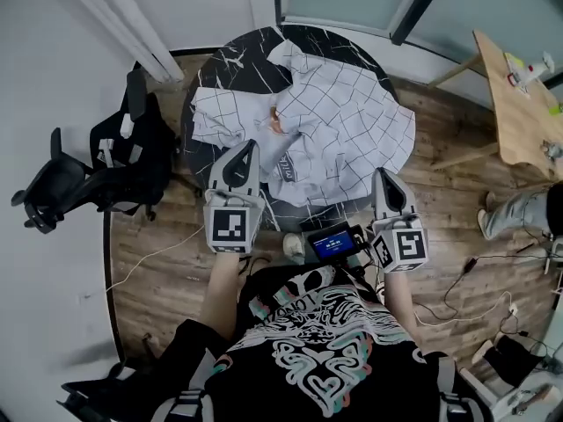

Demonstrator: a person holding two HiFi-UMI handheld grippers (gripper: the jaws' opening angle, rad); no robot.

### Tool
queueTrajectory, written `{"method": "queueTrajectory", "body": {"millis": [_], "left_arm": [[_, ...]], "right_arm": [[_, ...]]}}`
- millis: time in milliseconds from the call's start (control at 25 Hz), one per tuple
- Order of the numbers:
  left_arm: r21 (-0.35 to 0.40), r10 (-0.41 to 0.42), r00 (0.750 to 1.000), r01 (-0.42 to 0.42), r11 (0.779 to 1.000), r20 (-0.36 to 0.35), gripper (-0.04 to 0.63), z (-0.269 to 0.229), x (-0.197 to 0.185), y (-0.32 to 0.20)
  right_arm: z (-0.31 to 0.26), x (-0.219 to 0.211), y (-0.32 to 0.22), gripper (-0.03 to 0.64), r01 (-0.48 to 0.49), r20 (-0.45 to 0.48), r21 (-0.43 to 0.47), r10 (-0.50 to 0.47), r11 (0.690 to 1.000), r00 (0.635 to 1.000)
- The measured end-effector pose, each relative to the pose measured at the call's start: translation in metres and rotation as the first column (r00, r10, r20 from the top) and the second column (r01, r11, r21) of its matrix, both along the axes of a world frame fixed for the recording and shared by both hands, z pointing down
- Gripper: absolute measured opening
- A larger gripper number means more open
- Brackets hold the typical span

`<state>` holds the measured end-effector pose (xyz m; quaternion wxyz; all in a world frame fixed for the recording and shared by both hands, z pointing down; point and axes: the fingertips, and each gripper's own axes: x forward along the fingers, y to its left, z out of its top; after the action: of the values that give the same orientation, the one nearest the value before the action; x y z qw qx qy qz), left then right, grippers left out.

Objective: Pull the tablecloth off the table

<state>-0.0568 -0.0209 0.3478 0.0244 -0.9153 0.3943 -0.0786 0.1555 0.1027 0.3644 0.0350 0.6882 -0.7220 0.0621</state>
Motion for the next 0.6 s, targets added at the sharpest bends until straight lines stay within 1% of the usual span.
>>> {"method": "queueTrajectory", "body": {"millis": [160,320,480,600], "left_arm": [[0.001,-0.006,1.000,0.006,1.000,0.000,0.014,-0.003,0.000,-0.010],[-0.007,-0.030,0.999,0.030,1.000,-0.013,0.014,-0.002,-0.003,-0.016],[-0.015,-0.031,1.000,0.031,0.999,0.004,0.014,0.004,0.001,-0.020],[-0.021,-0.034,0.999,0.034,0.999,0.010,0.014,0.009,0.005,-0.025]], "right_arm": [[-0.002,0.002,-0.012,0.008,0.013,-0.001,0.001,-0.013,1.000,1.000],[0.004,0.000,-0.026,0.009,0.043,0.006,-0.005,-0.043,0.999,0.999],[0.007,0.001,-0.035,0.012,0.059,0.020,-0.011,-0.059,0.998,0.998],[0.015,0.002,-0.038,0.014,0.071,0.023,-0.031,-0.070,0.997,0.997]]}}
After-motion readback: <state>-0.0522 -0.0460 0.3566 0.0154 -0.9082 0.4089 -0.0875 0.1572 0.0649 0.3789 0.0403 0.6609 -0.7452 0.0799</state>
